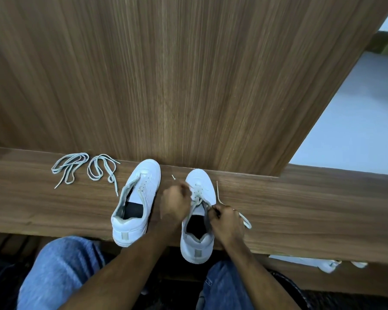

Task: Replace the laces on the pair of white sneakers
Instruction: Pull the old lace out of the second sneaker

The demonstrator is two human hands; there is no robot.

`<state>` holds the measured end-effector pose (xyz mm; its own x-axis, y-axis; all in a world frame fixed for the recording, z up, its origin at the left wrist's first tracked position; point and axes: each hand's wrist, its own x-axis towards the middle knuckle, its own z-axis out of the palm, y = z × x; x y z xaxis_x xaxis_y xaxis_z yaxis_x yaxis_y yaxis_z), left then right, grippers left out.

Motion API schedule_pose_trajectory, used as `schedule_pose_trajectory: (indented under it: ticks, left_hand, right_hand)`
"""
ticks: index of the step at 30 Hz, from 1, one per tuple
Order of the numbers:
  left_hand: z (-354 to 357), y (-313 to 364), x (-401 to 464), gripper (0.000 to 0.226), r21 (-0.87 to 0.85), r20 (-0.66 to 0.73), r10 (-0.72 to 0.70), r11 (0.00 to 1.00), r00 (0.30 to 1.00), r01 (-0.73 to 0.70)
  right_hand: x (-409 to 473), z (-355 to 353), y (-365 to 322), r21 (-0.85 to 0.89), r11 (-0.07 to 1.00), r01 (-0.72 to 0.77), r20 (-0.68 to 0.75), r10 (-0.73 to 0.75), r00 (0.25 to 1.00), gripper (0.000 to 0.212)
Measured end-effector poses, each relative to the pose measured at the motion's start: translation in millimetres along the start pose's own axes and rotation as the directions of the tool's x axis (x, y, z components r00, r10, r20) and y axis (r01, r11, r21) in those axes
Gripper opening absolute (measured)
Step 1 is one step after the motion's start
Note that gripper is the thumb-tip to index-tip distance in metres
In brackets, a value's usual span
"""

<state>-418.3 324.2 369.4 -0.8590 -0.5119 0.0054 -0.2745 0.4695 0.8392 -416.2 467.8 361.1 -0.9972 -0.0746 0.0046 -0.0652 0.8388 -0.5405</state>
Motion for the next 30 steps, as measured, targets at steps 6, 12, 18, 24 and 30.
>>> schedule_pose_trajectory:
  ticks: [6,12,18,24,30]
  left_hand:
    - [-5.7,-11.4,14.9,0.007,-0.268,-0.001,-0.24,0.935,0.971,0.231]
    - [-1.3,-19.0,5.2,0.037,0.475,0.329,0.488,0.655,0.809,-0.588]
    - [5.4,-8.3,1.0,0.016,0.44,0.11,0.592,0.691,0.798,-0.573]
    - [-29.8,33.9,26.3,0.02,-0.571,-0.346,-0.158,0.818,0.925,-0.074]
    - [-11.6,2.6,15.7,0.045,0.114,-0.157,0.358,0.932,0.92,-0.343]
  right_hand:
    - [-0.2,1.5,1.7,0.057,0.998,-0.012,0.008,0.011,1.0,0.028]
    - [0.9,3.2,1.9,0.035,0.999,-0.023,0.013,0.023,1.0,0.026]
    - [0.6,1.7,2.6,0.047,0.999,-0.026,0.018,0.025,1.0,0.027]
    - [0.0,1.5,2.3,0.028,1.0,-0.012,0.011,0.012,1.0,0.028]
    - [0.9,3.3,2.6,0.044,0.999,-0.014,0.002,0.014,1.0,0.029]
